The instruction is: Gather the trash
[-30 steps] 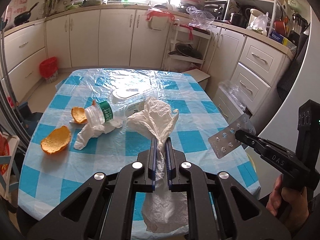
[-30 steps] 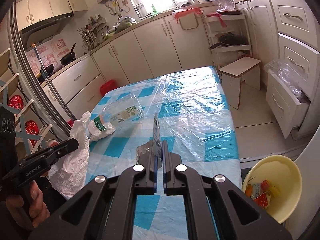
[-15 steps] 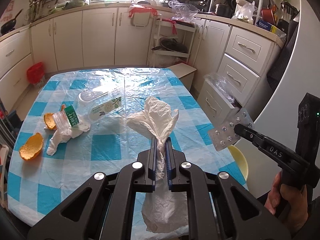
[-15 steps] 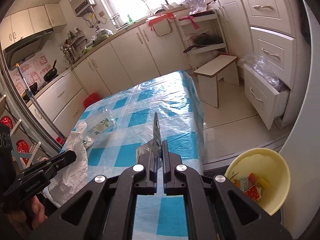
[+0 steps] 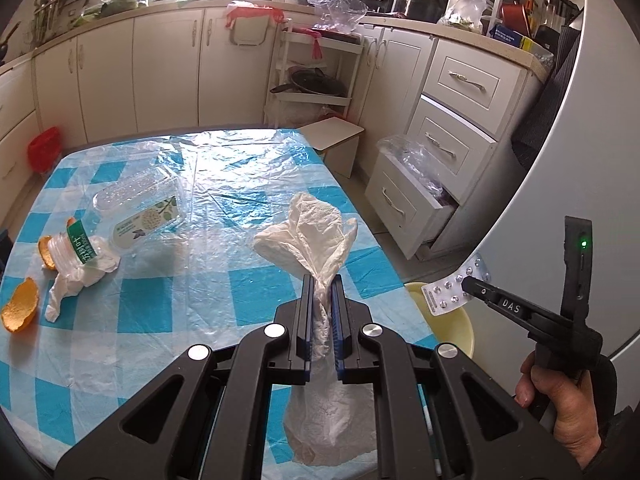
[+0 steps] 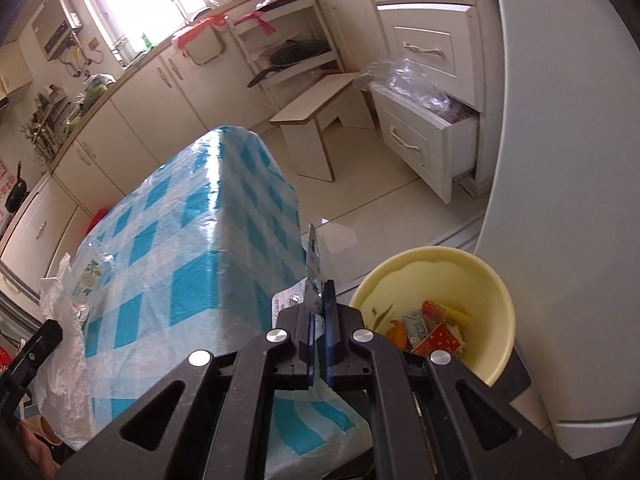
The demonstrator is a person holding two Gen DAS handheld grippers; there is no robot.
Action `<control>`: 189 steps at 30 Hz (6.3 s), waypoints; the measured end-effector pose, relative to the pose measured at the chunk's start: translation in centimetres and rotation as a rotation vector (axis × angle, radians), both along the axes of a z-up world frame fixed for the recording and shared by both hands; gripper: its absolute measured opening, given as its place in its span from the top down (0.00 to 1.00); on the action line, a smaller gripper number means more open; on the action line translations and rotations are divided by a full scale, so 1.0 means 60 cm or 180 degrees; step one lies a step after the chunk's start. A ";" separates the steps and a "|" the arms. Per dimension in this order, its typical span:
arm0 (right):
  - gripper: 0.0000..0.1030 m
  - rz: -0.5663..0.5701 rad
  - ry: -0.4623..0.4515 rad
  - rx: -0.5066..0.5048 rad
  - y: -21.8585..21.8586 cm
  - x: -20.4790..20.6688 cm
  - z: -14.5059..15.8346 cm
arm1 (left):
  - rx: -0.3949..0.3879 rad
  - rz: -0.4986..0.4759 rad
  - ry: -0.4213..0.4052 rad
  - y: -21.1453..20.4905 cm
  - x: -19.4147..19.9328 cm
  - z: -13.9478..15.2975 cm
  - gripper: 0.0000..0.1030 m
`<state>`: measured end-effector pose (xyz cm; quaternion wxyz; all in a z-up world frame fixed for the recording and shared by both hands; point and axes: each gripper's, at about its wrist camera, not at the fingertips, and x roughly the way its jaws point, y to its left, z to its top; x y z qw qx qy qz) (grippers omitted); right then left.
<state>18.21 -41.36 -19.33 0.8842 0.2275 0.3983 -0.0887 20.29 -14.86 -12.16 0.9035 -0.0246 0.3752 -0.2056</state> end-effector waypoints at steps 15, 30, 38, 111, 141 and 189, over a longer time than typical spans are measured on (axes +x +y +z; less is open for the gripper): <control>0.58 -0.0810 0.0202 0.0162 -0.089 -0.023 -0.034 | -0.0078 -0.0238 0.0031 -0.072 0.009 0.004 0.93; 0.34 -0.1249 -0.1260 -0.0136 -0.089 -0.101 0.115 | -0.0337 -0.0730 0.0373 -0.217 0.023 -0.026 0.93; 0.32 -0.1372 -0.1373 0.0026 -0.118 -0.109 0.116 | -0.0293 -0.0882 0.0685 -0.313 0.047 -0.081 0.92; 0.27 0.2539 -0.0282 -0.0351 0.572 0.151 0.027 | 0.0241 0.1337 0.0445 0.487 0.121 -0.120 0.63; 0.86 0.2756 0.0088 -0.0647 0.488 0.090 0.044 | 0.0144 0.0672 0.0381 0.449 0.099 -0.116 0.94; 0.81 0.1800 -0.0260 -0.0227 0.275 0.041 0.039 | 0.0412 0.0527 0.0083 0.224 -0.011 -0.049 0.92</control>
